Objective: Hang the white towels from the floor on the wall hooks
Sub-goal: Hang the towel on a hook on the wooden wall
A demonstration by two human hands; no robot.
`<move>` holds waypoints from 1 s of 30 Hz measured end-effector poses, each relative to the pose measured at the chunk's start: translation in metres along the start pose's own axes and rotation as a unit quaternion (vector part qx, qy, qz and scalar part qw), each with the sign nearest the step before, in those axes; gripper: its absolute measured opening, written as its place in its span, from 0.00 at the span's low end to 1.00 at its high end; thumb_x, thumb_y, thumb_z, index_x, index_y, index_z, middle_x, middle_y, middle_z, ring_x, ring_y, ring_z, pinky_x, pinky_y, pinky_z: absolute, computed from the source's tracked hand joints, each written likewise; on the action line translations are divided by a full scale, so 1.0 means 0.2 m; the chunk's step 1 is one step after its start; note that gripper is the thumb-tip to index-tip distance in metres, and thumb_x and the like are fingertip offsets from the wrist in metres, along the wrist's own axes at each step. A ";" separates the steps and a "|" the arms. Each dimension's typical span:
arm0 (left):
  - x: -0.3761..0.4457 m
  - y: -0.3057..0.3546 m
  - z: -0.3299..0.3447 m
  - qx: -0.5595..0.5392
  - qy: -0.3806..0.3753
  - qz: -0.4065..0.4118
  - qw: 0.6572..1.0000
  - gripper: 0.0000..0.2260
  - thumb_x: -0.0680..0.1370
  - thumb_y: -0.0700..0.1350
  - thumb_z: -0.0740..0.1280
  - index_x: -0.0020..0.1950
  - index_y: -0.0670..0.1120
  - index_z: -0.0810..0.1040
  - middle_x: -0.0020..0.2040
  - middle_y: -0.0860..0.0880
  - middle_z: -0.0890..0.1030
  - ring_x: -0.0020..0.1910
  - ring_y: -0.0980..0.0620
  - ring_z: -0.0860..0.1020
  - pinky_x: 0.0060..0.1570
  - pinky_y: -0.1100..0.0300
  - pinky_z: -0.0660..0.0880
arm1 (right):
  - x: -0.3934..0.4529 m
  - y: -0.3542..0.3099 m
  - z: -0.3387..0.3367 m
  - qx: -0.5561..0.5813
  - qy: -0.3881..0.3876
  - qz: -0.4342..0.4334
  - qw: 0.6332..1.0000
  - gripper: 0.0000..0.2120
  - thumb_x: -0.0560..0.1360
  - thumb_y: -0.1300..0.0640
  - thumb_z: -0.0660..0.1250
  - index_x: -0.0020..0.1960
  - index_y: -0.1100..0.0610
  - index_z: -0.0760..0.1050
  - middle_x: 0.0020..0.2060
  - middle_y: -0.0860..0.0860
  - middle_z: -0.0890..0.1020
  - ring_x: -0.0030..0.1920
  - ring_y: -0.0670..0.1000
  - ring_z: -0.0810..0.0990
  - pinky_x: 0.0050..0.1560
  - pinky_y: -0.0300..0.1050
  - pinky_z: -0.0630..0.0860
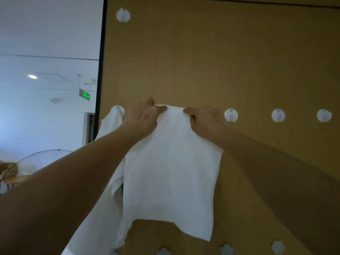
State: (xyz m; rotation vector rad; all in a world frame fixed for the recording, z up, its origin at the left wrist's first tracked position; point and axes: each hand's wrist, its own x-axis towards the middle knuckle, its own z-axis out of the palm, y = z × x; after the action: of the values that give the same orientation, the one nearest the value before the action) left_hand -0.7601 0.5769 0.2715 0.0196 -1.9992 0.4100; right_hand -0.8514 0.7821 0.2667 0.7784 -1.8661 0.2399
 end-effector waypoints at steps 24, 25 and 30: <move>-0.07 0.23 0.48 -0.153 0.153 -0.110 0.970 0.12 0.78 0.52 0.57 0.44 0.50 0.78 0.48 0.53 0.73 0.46 0.53 0.64 0.46 0.60 0.60 | -0.07 -0.09 0.32 0.261 0.009 0.071 0.963 0.13 0.79 0.47 0.59 0.45 0.51 0.78 0.42 0.48 0.76 0.44 0.49 0.73 0.44 0.46 0.71; -0.07 0.24 0.48 -0.126 0.157 -0.100 0.974 0.13 0.77 0.52 0.57 0.45 0.49 0.79 0.48 0.51 0.74 0.46 0.53 0.64 0.46 0.60 0.59 | -0.08 -0.09 0.32 0.205 0.027 0.066 0.976 0.11 0.79 0.48 0.59 0.47 0.52 0.78 0.46 0.49 0.74 0.48 0.50 0.71 0.49 0.46 0.70; -0.09 0.28 0.38 -0.377 0.063 -0.127 0.915 0.09 0.76 0.49 0.60 0.37 0.53 0.76 0.33 0.56 0.78 0.35 0.62 0.75 0.33 0.68 0.67 | -0.11 -0.19 0.29 0.334 -0.043 0.056 0.940 0.13 0.82 0.55 0.58 0.41 0.58 0.73 0.40 0.51 0.76 0.41 0.48 0.74 0.43 0.40 0.67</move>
State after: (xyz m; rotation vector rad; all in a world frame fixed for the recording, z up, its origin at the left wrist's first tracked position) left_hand -0.8284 0.6037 0.2102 -0.2235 -1.8771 -0.5297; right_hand -0.8676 0.7334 0.2152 1.1466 -1.9211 0.9598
